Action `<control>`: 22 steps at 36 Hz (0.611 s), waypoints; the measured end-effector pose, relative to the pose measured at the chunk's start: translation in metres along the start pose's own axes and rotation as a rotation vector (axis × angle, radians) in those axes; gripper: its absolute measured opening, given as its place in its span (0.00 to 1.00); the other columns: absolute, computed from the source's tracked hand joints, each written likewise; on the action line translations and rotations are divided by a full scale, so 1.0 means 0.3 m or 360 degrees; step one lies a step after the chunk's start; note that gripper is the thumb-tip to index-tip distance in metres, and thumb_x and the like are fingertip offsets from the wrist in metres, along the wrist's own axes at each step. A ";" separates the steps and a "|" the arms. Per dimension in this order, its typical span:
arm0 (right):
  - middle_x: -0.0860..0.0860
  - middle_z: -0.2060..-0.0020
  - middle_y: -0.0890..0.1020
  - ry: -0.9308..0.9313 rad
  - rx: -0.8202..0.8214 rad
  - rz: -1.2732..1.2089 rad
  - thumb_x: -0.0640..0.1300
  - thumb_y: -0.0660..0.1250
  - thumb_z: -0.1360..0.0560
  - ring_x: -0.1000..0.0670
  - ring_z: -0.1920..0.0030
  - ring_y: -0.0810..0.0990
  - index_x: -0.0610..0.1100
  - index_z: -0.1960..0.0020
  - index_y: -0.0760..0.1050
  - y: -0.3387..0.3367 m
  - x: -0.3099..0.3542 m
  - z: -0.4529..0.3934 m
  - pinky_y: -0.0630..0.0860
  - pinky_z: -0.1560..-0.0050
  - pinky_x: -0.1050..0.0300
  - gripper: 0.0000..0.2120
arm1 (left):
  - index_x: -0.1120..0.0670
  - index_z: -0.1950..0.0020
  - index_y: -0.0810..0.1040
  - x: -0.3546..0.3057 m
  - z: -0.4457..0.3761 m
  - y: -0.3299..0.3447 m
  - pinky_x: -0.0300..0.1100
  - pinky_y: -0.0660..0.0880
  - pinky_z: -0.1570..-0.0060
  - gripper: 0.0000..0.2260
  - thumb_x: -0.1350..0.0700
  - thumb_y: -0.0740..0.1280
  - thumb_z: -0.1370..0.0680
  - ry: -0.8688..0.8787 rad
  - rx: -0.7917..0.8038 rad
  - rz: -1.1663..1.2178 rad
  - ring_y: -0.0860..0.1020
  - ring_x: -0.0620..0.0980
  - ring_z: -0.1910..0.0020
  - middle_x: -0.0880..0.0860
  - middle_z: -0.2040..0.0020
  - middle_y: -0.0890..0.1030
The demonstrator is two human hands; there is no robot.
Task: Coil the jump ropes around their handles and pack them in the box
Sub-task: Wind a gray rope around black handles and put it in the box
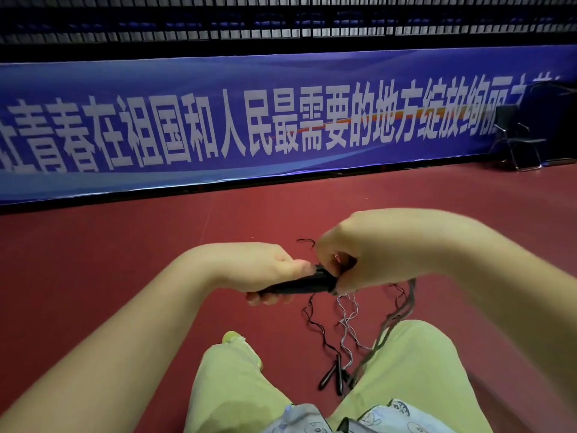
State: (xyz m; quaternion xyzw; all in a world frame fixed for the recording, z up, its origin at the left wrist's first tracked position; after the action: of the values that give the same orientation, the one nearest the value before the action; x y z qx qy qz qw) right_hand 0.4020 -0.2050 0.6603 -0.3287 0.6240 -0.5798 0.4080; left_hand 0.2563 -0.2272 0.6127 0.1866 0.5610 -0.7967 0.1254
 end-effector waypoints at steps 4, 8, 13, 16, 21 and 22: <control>0.58 0.67 0.80 -0.0100 0.0413 -0.0127 0.49 0.71 0.27 0.63 0.73 0.73 0.55 0.62 0.75 -0.006 -0.012 -0.034 0.67 0.74 0.71 0.07 | 0.55 0.60 0.75 -0.029 -0.005 0.042 0.40 0.69 0.67 0.26 0.36 0.52 0.20 0.0043 0.0224 0.0125 0.69 0.52 0.71 0.50 0.70 0.73; 0.53 0.68 0.79 -0.0329 0.0682 -0.0475 0.43 0.74 0.29 0.58 0.70 0.74 0.51 0.63 0.78 -0.016 -0.001 -0.064 0.72 0.64 0.64 0.07 | 0.56 0.60 0.76 -0.052 0.007 0.064 0.40 0.68 0.69 0.24 0.37 0.54 0.24 0.0134 0.0454 0.0213 0.68 0.52 0.72 0.50 0.71 0.72; 0.44 0.69 0.75 -0.0722 0.0671 -0.1494 0.51 0.77 0.34 0.48 0.69 0.70 0.49 0.61 0.79 -0.011 -0.033 -0.089 0.66 0.65 0.54 0.08 | 0.54 0.60 0.78 -0.030 0.047 0.030 0.35 0.68 0.75 0.24 0.34 0.58 0.28 0.0433 0.0588 0.0535 0.70 0.47 0.77 0.50 0.72 0.74; 0.44 0.65 0.70 -0.0847 0.0539 -0.2017 0.55 0.74 0.31 0.51 0.71 0.70 0.45 0.61 0.78 0.036 -0.037 -0.115 0.67 0.70 0.61 0.13 | 0.52 0.61 0.80 -0.029 0.051 0.035 0.33 0.68 0.76 0.26 0.29 0.61 0.30 0.0651 0.0648 0.0730 0.71 0.44 0.78 0.49 0.73 0.75; 0.47 0.60 0.76 -0.0997 0.0161 -0.2682 0.63 0.63 0.25 0.54 0.63 0.76 0.36 0.57 0.78 0.098 -0.048 -0.117 0.74 0.59 0.62 0.27 | 0.51 0.59 0.81 -0.013 0.013 0.093 0.32 0.68 0.76 0.25 0.30 0.60 0.27 0.0847 0.0783 0.1220 0.72 0.40 0.78 0.44 0.72 0.76; 0.47 0.59 0.76 -0.1023 0.0117 -0.2786 0.66 0.61 0.26 0.51 0.62 0.76 0.37 0.55 0.79 0.110 -0.050 -0.113 0.74 0.59 0.60 0.30 | 0.52 0.58 0.81 -0.008 0.005 0.102 0.31 0.69 0.76 0.25 0.31 0.61 0.28 0.0840 0.0807 0.1339 0.73 0.40 0.78 0.45 0.71 0.77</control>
State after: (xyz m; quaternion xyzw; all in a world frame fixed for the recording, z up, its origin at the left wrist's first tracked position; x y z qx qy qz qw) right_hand 0.3804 -0.1727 0.6295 -0.8135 -0.0074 -0.5814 -0.0111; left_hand 0.2708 -0.2389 0.5883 0.6120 0.2413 -0.7143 0.2390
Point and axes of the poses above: each hand's wrist, its own z-axis away from the middle knuckle, its own y-axis out of the palm, x = y × z, the point moved 4 cm from there along -z, towards the middle knuckle
